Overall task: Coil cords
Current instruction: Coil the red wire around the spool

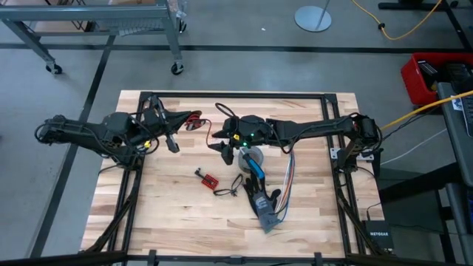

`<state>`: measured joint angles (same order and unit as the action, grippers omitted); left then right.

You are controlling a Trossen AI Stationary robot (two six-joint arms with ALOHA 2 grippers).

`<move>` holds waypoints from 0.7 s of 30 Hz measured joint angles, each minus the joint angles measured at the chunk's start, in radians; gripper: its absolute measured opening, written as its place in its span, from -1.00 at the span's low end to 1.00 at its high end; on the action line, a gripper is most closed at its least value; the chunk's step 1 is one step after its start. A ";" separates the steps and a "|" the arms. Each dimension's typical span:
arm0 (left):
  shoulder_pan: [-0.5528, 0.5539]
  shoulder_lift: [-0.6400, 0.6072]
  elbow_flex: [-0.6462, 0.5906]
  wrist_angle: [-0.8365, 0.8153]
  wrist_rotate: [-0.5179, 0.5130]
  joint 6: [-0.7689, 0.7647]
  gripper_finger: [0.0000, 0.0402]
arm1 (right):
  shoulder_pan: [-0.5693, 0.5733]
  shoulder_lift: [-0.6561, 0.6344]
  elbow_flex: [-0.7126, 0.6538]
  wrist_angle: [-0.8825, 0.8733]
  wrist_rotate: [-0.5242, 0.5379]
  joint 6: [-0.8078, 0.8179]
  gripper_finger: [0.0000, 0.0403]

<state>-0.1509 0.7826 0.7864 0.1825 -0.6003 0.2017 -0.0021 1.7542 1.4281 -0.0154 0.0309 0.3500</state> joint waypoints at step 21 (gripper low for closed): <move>0.000 0.006 0.000 0.000 0.000 -0.026 -1.00 | 0.000 0.000 0.000 0.126 0.196 -0.079 -0.14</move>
<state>-0.1509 0.7883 0.7864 0.1826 -0.5999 0.1757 -0.0021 1.7542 1.4281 0.1108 0.2271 0.2711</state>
